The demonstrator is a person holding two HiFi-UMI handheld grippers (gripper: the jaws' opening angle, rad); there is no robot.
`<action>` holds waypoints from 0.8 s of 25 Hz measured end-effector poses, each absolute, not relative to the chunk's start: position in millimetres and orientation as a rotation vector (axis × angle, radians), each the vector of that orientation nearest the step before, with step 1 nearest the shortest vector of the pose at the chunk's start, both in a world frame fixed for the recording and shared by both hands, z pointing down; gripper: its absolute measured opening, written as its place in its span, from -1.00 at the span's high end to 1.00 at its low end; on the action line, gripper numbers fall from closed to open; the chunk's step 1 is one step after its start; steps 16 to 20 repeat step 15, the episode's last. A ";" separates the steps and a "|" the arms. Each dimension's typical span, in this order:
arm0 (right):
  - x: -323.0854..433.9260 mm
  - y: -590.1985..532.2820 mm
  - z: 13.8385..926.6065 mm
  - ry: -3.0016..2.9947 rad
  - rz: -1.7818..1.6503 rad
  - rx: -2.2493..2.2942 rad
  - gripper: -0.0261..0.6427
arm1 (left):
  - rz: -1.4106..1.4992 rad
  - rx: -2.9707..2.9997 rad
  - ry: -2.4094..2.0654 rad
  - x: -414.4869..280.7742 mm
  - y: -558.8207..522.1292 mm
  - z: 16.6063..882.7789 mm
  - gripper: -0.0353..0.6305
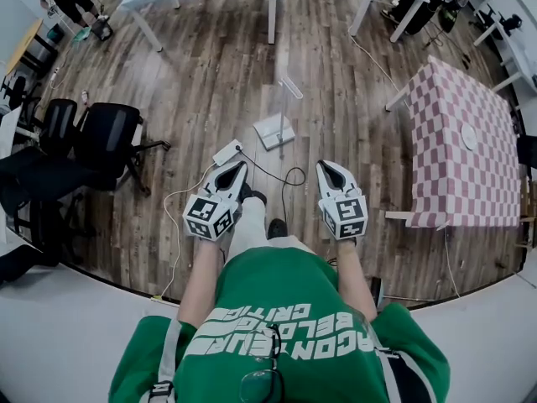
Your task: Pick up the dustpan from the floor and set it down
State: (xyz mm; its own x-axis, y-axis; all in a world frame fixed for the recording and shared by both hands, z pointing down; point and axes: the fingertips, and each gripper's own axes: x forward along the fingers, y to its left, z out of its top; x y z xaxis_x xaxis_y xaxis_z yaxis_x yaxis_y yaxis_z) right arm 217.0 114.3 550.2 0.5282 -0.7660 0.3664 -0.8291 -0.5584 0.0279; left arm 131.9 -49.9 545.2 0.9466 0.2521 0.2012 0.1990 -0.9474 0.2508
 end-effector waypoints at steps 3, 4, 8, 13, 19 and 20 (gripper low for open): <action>215.6 111.8 549.7 -1.363 0.471 2.553 0.89 | 0.326 2.871 0.325 130.0 -53.6 543.7 0.92; 216.1 111.8 549.9 -1.362 0.473 2.551 0.89 | 0.322 2.870 0.322 130.3 -54.2 543.4 0.92; 218.8 112.2 551.8 -1.355 0.483 2.545 0.89 | 0.312 2.862 0.311 131.5 -56.8 543.9 0.91; 218.0 109.4 554.1 -1.353 0.489 2.535 0.89 | 0.302 2.856 0.299 129.5 -61.7 544.9 0.92; 217.5 107.6 555.2 -1.354 0.490 2.533 0.89 | 0.298 2.855 0.298 128.7 -63.6 545.3 0.92; 217.5 107.6 555.2 -1.354 0.490 2.533 0.89 | 0.298 2.855 0.298 128.7 -63.6 545.3 0.92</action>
